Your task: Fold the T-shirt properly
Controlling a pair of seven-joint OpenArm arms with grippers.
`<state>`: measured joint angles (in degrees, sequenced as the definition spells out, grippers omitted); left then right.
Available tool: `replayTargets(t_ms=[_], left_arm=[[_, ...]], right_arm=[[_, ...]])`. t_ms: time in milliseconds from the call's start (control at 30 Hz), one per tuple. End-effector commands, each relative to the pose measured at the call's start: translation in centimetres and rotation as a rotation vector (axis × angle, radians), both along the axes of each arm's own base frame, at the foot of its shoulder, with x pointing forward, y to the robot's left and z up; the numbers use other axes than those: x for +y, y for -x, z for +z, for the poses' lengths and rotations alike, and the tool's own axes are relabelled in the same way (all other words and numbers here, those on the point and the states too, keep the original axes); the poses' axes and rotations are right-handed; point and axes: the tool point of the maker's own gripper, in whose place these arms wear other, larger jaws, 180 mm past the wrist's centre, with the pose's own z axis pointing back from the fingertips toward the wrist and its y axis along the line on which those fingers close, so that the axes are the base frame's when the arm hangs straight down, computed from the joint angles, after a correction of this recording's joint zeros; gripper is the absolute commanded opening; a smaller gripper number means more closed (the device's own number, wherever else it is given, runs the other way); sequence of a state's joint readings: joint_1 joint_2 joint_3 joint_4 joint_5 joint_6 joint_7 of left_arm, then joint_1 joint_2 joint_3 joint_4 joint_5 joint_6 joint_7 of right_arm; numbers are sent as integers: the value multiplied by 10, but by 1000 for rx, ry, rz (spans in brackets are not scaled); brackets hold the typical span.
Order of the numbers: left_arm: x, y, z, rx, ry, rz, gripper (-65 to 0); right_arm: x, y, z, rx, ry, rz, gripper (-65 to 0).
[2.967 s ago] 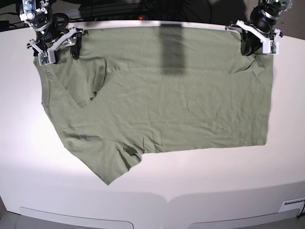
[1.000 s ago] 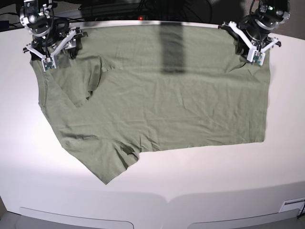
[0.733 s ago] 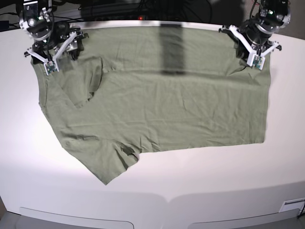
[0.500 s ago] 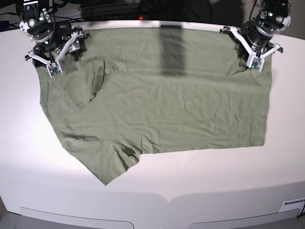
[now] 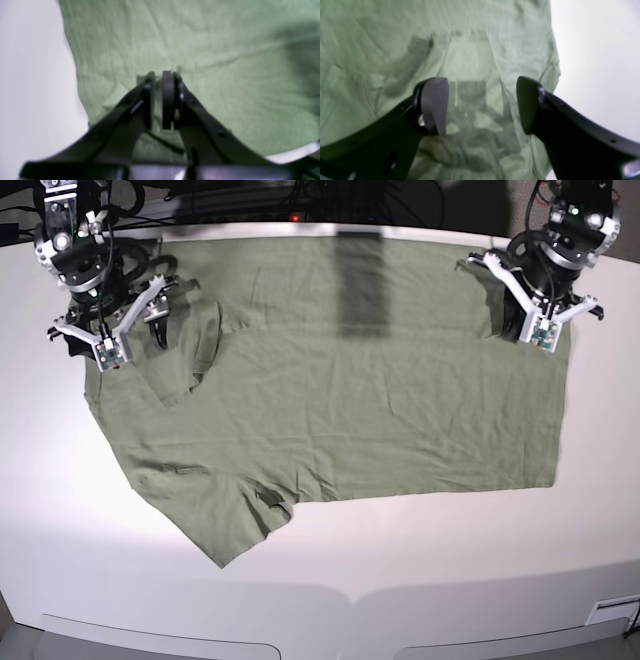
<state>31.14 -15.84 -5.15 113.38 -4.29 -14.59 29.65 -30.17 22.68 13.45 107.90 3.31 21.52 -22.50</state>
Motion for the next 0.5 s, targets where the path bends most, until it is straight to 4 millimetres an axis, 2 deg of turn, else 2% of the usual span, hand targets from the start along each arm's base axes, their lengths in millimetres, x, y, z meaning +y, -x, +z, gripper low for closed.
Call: replayTargets(t_ms=[0, 200, 333, 400, 467], left_arm=[[-1, -5, 11, -44, 4, -5, -598], [0, -5, 11, -45, -4, -7, -598], [8, -5, 9, -48, -88, -20, -586], [11, -5, 9, -48, -118, -25, -521], [11, -5, 9, -48, -128, -27, -399]], right_arm=[[2, -8, 13, -55, 1, 21, -235], [2, -8, 14, -58, 3, 23, -235], [1, -7, 12, -50, 10, 20, -235], [1, -7, 12, -47, 10, 19, -234], [1, -7, 12, -45, 11, 19, -234]])
